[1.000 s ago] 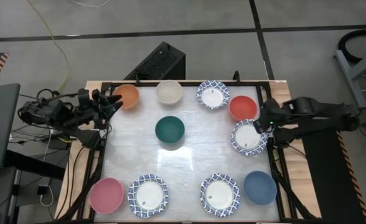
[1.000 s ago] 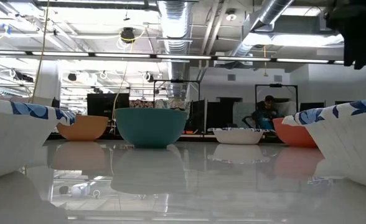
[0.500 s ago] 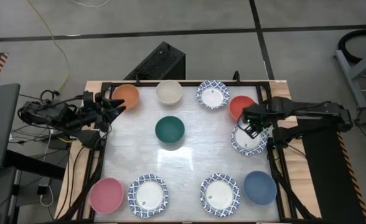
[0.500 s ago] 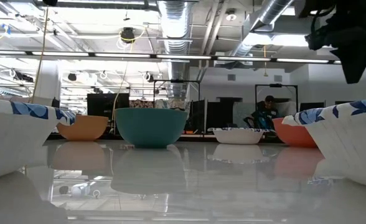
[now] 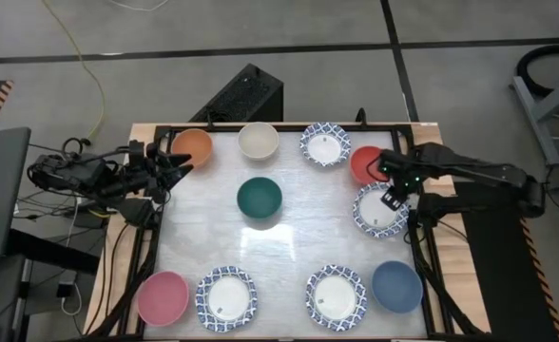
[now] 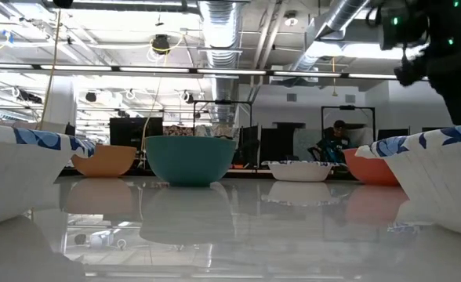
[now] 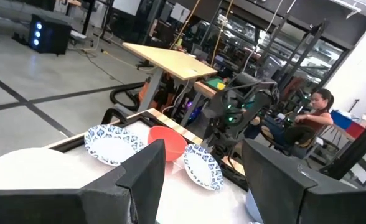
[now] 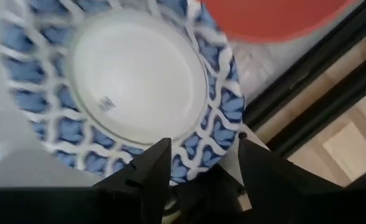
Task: Nest bowls inside each other
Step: Stack the middle right blue patterned bowl on top of the bottom right blue patterned bowl
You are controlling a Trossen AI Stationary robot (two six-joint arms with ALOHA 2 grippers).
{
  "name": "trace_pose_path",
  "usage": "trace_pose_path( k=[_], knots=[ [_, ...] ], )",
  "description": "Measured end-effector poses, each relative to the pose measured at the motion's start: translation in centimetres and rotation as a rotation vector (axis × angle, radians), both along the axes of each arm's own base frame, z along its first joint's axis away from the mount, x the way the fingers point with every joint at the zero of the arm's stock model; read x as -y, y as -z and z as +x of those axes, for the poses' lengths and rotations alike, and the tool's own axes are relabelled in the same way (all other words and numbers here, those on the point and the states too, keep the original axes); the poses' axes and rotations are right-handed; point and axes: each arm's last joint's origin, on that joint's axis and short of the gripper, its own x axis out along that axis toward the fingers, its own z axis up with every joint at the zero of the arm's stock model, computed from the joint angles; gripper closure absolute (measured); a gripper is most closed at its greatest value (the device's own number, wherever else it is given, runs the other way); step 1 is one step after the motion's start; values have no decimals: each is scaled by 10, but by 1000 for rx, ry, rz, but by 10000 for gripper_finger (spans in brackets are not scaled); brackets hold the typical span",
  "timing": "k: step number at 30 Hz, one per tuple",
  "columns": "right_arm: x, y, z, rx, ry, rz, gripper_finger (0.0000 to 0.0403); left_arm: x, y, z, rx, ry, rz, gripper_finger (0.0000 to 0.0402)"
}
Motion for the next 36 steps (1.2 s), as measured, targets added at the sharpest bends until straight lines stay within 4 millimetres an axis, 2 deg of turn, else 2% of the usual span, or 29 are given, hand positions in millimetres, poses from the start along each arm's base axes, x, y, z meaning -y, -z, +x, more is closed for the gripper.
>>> trace_pose_path(
  k=[5,17,29,32,36],
  knots=[
    [5,11,1,9,-1,1,196,0,0,0,0,-3,-1,201],
    [18,18,5,-33,83,-1,196,-1,0,0,1,-26,-6,201],
    [40,44,21,-246,145,27,197,-1,0,0,-1,-24,-3,201],
    [42,49,24,-273,121,51,211,0,0,0,0,-6,-2,201],
    [43,54,27,-293,108,80,266,0,0,0,0,-5,-2,201]
  ],
)
